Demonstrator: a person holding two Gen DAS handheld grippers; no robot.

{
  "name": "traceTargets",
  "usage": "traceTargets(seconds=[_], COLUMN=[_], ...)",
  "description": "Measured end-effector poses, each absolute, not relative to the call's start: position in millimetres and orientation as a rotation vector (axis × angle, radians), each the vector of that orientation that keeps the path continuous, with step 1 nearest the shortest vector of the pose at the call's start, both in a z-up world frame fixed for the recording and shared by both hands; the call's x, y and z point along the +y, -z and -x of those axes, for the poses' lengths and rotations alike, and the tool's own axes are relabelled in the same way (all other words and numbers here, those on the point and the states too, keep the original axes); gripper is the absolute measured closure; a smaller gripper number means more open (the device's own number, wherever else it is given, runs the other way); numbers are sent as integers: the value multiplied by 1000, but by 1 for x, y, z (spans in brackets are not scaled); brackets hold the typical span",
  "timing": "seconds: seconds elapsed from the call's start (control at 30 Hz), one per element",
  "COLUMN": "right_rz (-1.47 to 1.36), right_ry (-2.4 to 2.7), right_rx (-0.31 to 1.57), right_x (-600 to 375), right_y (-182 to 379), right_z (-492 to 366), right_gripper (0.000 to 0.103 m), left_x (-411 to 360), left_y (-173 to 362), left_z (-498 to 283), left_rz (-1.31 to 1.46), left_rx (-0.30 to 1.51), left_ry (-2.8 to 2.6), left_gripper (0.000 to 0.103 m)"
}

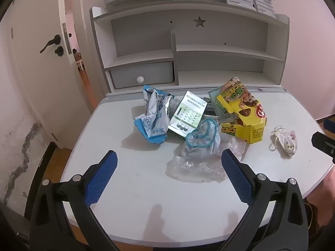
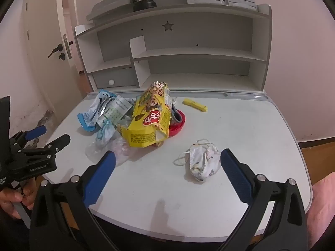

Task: Collect trash

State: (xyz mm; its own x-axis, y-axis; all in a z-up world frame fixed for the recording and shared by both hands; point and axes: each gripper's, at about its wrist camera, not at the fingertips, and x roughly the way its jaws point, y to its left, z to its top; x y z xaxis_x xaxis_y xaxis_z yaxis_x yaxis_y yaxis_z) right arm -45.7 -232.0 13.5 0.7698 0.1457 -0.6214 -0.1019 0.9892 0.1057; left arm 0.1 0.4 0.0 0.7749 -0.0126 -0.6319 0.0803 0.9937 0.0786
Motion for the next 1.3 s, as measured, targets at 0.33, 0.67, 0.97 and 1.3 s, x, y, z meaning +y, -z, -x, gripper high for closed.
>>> traceTargets(seconds=[0.33, 0.67, 0.97, 1.3], right_rz=[-74, -77, -79, -80], right_ry=[-144, -149, -150, -151], right_rx=[702, 696, 702, 710], right_x=[-239, -233, -234, -232], right_y=[-11, -14, -12, -11], right_z=[46, 45, 45, 45], right_gripper=[6, 6, 6, 6], left_x=[-2, 0, 0, 0], left_y=[2, 2, 2, 1], left_z=[-2, -1, -1, -1], left_rz=[-107, -101, -98, -97], left_rx=[701, 691, 690, 690], left_ry=[65, 58, 58, 59], left_gripper=[6, 6, 6, 6])
